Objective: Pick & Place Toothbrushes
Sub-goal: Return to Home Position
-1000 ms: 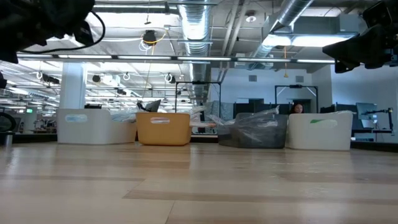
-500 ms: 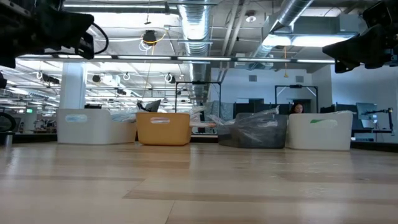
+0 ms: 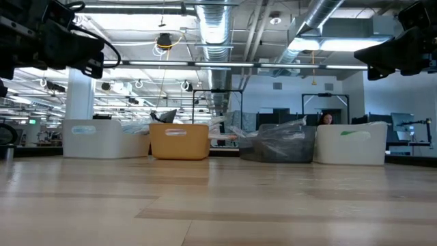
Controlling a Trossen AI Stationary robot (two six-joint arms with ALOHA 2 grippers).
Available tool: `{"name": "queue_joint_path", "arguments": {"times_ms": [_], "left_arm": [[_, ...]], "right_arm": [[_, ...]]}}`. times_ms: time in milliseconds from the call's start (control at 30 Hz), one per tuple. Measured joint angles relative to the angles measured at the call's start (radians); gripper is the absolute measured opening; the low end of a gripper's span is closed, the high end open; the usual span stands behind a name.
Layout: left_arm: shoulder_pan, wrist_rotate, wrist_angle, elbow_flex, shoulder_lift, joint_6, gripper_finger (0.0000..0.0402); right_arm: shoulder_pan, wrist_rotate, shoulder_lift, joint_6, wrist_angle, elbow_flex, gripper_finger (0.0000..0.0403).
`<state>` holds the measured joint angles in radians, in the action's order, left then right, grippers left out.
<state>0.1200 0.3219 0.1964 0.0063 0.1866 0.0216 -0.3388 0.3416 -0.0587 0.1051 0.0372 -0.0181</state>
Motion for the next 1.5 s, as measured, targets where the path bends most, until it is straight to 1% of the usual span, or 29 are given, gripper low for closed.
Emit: {"name": "queue_joint_path", "arguments": {"times_ms": [467,567,733,1000,1500], "left_arm": [[-0.008,-0.006,0.005,0.000,0.011,0.000,0.0001],[-0.039,-0.016,0.005,0.000,-0.032,0.000,0.0001],[-0.041,-0.018,0.008,0.000,-0.118,0.000,0.0001],[-0.041,-0.018,0.009,0.000,-0.187,0.000,0.0002],[-0.041,-0.018,0.037,0.000,-0.187,0.000,0.0008]], "right_arm": [[0.000,0.000,0.000,0.000,0.000,0.000,0.0000],[0.000,0.000,0.000,0.000,0.000,0.000,0.0000],[0.000,0.000,0.000,0.000,-0.001,0.000,0.0000],[0.000,0.000,0.000,0.000,0.000,0.000,0.0000],[0.000,0.000,0.000,0.000,0.000,0.000,0.0000]]}}
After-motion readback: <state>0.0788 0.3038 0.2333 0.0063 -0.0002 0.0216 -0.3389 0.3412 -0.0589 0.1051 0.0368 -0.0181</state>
